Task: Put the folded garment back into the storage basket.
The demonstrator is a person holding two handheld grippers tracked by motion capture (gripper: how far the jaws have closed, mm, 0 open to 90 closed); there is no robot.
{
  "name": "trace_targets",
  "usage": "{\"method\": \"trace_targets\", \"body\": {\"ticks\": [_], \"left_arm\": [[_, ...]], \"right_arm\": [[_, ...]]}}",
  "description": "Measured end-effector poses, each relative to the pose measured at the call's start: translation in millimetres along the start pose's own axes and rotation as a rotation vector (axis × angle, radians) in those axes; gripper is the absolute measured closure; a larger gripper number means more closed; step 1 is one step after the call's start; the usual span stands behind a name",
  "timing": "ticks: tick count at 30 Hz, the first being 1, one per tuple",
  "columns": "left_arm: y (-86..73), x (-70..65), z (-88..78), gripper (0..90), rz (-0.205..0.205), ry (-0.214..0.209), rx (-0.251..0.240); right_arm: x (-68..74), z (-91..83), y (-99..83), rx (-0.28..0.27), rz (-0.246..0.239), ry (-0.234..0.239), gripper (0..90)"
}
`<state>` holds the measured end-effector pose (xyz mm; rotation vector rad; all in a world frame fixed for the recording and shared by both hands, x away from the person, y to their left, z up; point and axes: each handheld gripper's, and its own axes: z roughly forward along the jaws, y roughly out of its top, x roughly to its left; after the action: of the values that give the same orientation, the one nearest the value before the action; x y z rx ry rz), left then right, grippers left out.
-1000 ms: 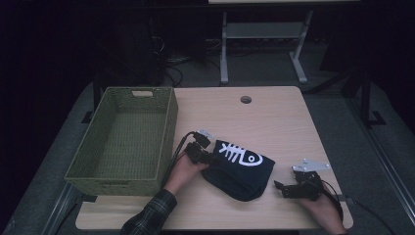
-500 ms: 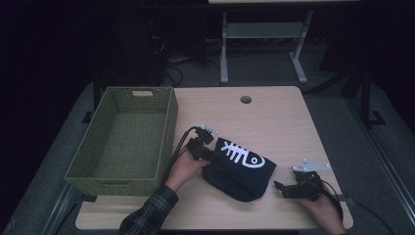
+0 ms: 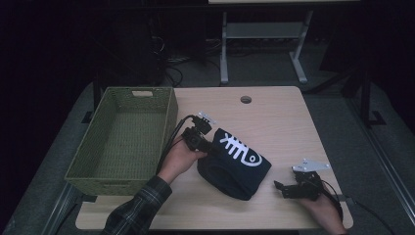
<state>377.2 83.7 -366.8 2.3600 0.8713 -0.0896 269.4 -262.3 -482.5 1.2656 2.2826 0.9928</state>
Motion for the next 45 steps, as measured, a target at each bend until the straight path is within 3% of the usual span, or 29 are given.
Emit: {"method": "trace_targets", "body": {"ticks": [4, 15, 27, 35, 40, 45], "left_arm": [[5.2, -4.0, -7.2, 78.1, 0.008, -0.027, -0.009], [23.8, -16.5, -32.1, 78.3, 0.082, -0.01, 0.014], [35.8, -18.3, -57.5, 79.0, 0.079, -0.019, -0.007], [35.8, -17.6, -73.5, 79.2, 0.084, -0.002, -0.009], [35.1, -17.4, -90.1, 79.2, 0.066, 0.004, -0.037], [33.0, -13.7, -105.5, 79.2, 0.067, 0.018, -0.033]], "right_arm": [[0.0, 0.0, 0.0, 0.0, 0.0, 0.0, 10.4], [0.0, 0.1, 0.0, -0.001, 0.0, -0.001, 10.5], [0.0, 0.1, 0.0, -0.002, 0.0, -0.001, 10.6], [0.0, 0.1, 0.0, -0.002, 0.0, -0.001, 10.6], [0.0, 0.1, 0.0, -0.002, 0.0, -0.001, 10.6], [0.0, 0.1, 0.0, -0.002, 0.0, -0.002, 10.7]]}}
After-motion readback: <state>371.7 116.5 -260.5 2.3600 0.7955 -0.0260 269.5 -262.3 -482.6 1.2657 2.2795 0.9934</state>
